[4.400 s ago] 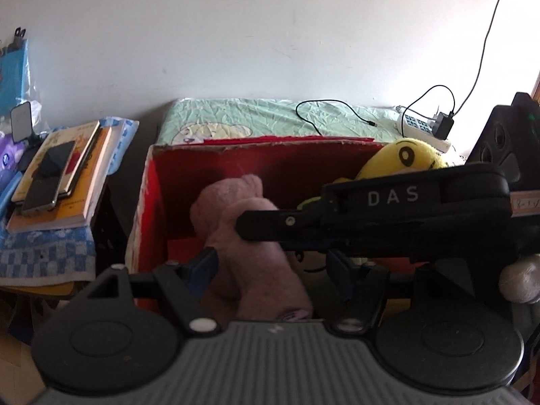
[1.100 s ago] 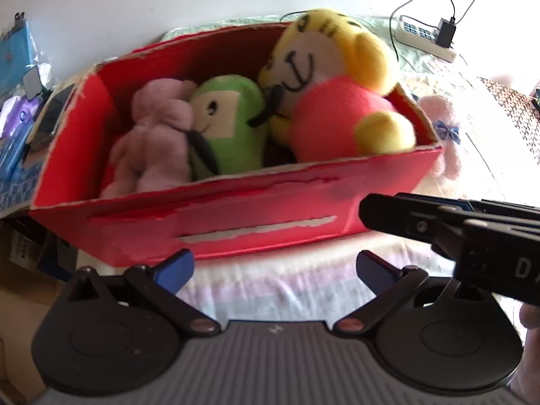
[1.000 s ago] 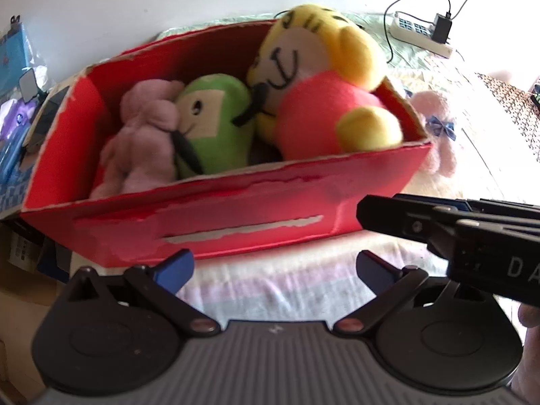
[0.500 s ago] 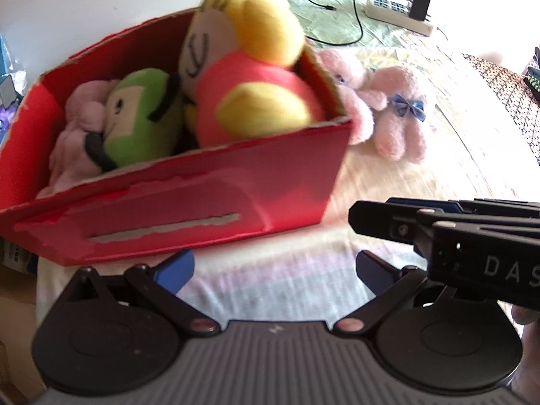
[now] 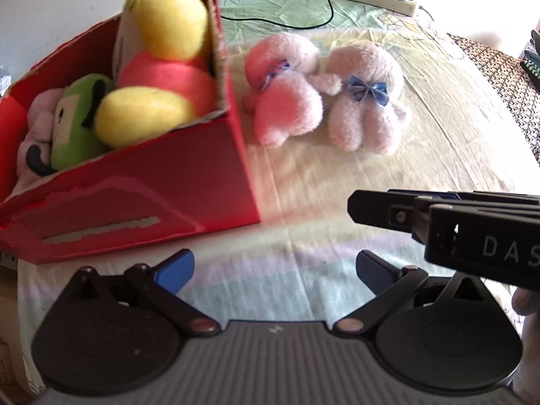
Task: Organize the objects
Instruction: 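Move the right gripper to the white bunny plush with the blue bow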
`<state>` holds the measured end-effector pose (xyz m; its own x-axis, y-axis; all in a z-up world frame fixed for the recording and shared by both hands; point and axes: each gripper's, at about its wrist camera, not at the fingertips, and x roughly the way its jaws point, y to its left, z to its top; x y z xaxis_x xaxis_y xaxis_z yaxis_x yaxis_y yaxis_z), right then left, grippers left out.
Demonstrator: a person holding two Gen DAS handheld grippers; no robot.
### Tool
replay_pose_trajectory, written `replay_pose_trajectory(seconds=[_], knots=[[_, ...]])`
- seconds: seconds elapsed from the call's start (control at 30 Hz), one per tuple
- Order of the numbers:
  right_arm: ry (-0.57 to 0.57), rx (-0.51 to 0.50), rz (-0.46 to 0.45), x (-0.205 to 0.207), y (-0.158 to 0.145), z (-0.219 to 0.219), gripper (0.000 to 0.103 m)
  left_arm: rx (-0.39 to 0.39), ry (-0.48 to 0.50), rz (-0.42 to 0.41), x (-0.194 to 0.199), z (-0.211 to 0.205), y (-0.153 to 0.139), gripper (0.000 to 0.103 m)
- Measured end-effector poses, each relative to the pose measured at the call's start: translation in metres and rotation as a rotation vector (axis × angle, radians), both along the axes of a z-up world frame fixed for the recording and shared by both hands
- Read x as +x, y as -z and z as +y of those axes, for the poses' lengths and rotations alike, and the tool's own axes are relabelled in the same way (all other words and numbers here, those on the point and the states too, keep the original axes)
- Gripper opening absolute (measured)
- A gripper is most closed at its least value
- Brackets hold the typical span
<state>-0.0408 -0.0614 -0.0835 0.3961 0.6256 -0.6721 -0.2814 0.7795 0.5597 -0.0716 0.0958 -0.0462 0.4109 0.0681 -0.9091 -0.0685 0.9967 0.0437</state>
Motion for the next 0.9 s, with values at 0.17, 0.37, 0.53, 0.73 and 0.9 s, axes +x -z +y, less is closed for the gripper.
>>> replay_pose_trajectory(seconds=[0.17, 0.37, 0.53, 0.73, 0.9], knots=[[0.014, 0.008, 0.017, 0.007, 0.004, -0.013, 0.034, 0.017, 0.005, 0.007, 0.006, -0.014, 0.001, 0.102], [0.036, 0.019, 0.045, 0.014, 0.01, -0.029, 0.034, 0.023, 0.0, 0.025, 0.014, -0.026, 0.005, 0.102], [0.053, 0.027, 0.063, 0.02, 0.016, -0.042, 0.034, 0.025, 0.012, 0.025, 0.021, -0.037, 0.006, 0.102], [0.076, 0.039, 0.102, 0.029, 0.025, -0.056, 0.034, 0.03, 0.038, 0.027, 0.031, -0.053, 0.011, 0.102], [0.101, 0.054, 0.119, 0.037, 0.031, -0.065, 0.034, 0.034, 0.042, 0.045, 0.042, -0.061, 0.017, 0.102]])
